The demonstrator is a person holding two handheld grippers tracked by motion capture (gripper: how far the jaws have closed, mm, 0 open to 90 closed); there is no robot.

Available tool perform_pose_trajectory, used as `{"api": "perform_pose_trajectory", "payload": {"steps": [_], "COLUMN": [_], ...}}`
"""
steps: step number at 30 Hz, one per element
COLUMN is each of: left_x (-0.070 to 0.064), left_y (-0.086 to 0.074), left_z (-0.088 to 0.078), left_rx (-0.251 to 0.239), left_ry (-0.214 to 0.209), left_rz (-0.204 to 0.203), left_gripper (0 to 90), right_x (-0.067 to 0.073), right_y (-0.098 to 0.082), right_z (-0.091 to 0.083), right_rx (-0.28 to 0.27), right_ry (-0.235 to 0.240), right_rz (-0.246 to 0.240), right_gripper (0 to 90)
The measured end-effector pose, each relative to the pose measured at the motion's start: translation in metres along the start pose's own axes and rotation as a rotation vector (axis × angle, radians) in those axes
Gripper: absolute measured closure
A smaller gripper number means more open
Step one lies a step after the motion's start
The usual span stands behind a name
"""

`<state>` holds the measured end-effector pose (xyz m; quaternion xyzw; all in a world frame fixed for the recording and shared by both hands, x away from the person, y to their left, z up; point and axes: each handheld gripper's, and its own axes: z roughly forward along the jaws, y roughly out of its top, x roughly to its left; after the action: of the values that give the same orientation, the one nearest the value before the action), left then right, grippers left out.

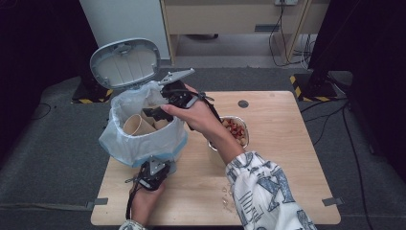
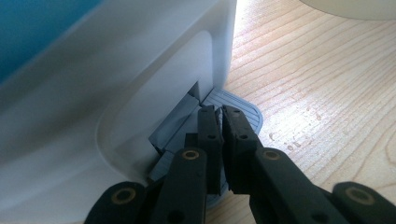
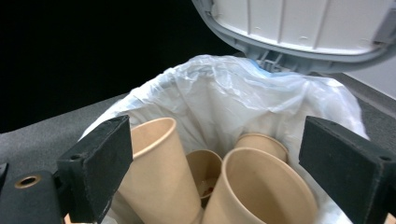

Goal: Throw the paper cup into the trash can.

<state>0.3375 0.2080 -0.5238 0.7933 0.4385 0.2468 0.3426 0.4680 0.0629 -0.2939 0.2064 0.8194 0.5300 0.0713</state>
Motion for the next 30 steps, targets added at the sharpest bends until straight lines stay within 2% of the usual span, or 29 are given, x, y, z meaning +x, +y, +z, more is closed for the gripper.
{"api": "perform_pose_trajectory", "payload": {"steps": [30], "left_x": [0.000], "left_y": [0.000], "left_z": [0.000], "left_rx": [0.000], "left_ry": [-0.001], "left_rz": [-0.001], "left_gripper": [85.3], "right_x": [-0.038], "right_y": [-0.018], "right_z": [-0.044], "right_rx": [-0.025], "right_ry": [-0.108], "right_rz": [0.065], "right_gripper": [9.7]}}
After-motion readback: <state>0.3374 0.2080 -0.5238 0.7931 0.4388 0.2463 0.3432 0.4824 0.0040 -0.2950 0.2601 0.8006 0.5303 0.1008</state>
